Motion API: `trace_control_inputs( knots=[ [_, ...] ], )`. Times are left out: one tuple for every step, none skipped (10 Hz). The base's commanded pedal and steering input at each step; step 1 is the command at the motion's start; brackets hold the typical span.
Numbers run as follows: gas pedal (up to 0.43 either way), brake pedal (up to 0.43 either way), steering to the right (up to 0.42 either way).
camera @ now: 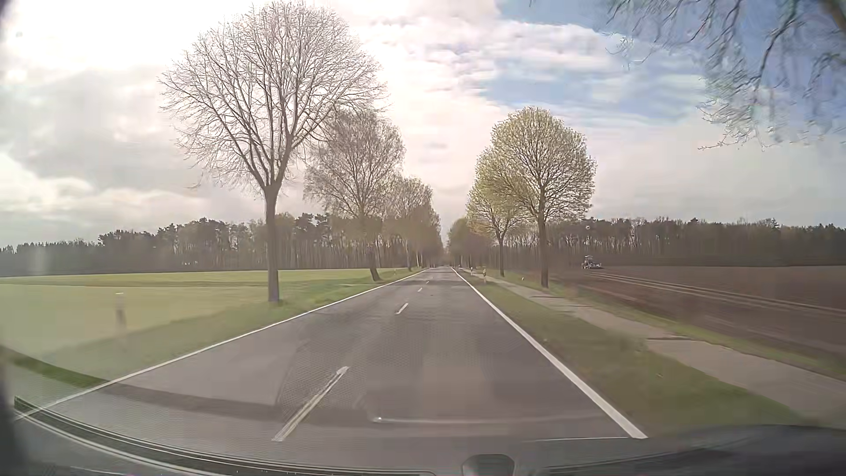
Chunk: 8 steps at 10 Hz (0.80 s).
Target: Follow the waypoints while adhering to traffic rules and regulations
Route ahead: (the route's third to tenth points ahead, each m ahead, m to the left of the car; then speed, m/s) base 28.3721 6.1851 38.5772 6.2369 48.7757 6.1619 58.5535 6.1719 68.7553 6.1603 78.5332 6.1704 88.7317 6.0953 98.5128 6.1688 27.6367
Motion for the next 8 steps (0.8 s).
trace_control_inputs(
  knots=[
    [0.047, 0.0, 0.0],
    [0.047, 0.0, 0.0],
    [0.047, 0.0, 0.0],
    [0.047, 0.0, 0.0],
    [0.047, 0.0, 0.0],
    [0.047, 0.0, 0.0],
    [0.047, 0.0, 0.0],
    [0.047, 0.0, 0.0]
  ],
)
